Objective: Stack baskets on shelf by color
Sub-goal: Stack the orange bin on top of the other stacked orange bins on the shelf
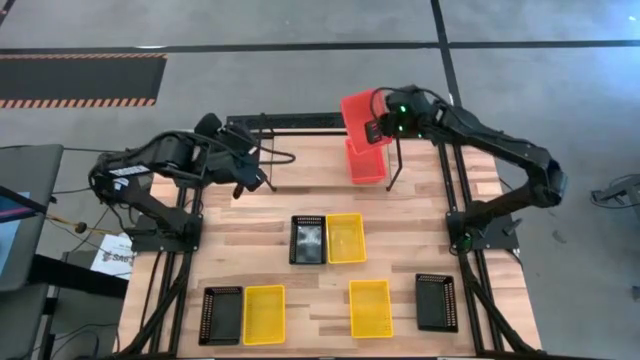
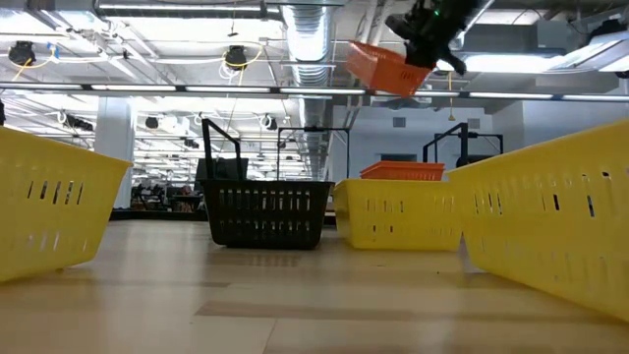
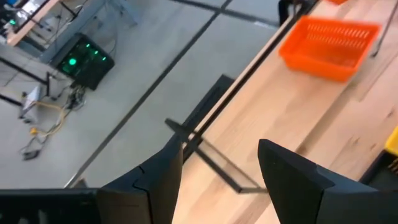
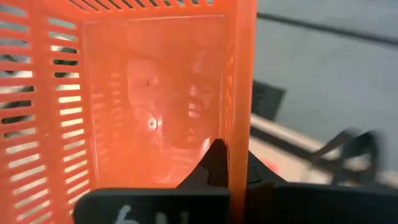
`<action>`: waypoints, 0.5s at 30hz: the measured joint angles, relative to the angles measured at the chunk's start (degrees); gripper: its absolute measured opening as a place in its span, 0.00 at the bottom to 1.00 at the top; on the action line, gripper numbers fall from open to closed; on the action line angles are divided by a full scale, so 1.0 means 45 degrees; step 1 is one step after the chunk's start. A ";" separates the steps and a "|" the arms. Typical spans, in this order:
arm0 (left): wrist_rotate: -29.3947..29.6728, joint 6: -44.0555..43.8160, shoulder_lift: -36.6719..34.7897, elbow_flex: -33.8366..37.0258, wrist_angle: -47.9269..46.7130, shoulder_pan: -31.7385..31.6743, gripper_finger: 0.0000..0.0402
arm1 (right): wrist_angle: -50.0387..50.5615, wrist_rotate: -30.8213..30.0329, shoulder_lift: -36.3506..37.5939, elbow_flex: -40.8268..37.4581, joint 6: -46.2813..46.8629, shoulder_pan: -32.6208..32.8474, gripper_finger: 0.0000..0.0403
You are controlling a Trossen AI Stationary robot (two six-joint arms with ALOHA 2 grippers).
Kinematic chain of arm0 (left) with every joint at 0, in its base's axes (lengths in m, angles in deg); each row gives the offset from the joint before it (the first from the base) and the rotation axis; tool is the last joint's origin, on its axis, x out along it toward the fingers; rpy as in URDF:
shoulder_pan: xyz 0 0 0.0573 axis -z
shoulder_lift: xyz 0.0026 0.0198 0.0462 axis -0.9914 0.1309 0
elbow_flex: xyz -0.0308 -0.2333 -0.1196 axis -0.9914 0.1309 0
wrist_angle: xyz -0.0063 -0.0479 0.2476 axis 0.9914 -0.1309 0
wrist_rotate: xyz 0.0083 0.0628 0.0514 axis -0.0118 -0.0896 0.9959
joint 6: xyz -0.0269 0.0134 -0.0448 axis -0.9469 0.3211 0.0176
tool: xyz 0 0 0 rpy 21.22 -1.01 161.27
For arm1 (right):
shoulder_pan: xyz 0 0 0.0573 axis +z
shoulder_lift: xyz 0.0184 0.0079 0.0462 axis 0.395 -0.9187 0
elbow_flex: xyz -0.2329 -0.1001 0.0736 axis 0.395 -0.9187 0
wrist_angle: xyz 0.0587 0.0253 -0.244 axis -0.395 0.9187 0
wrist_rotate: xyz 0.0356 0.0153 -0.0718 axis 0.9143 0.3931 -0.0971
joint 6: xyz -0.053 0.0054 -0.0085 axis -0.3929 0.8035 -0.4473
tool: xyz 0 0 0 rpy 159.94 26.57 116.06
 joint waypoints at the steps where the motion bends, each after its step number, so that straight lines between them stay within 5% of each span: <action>1: 0.0025 -0.0110 -0.0009 0.0218 -0.0008 -0.0005 0.50 | -0.0658 0.0262 0.0255 -0.0716 0.0341 0.0010 0.00; 7: 0.0072 -0.0203 0.0025 0.0651 0.0044 -0.0005 0.50 | -0.3976 0.1474 0.0962 -0.3845 0.2209 0.0443 0.00; 15: 0.0077 -0.0113 0.0052 0.0651 0.0235 -0.0005 0.50 | -0.3989 0.1680 0.0780 -0.4726 0.3354 0.0518 0.00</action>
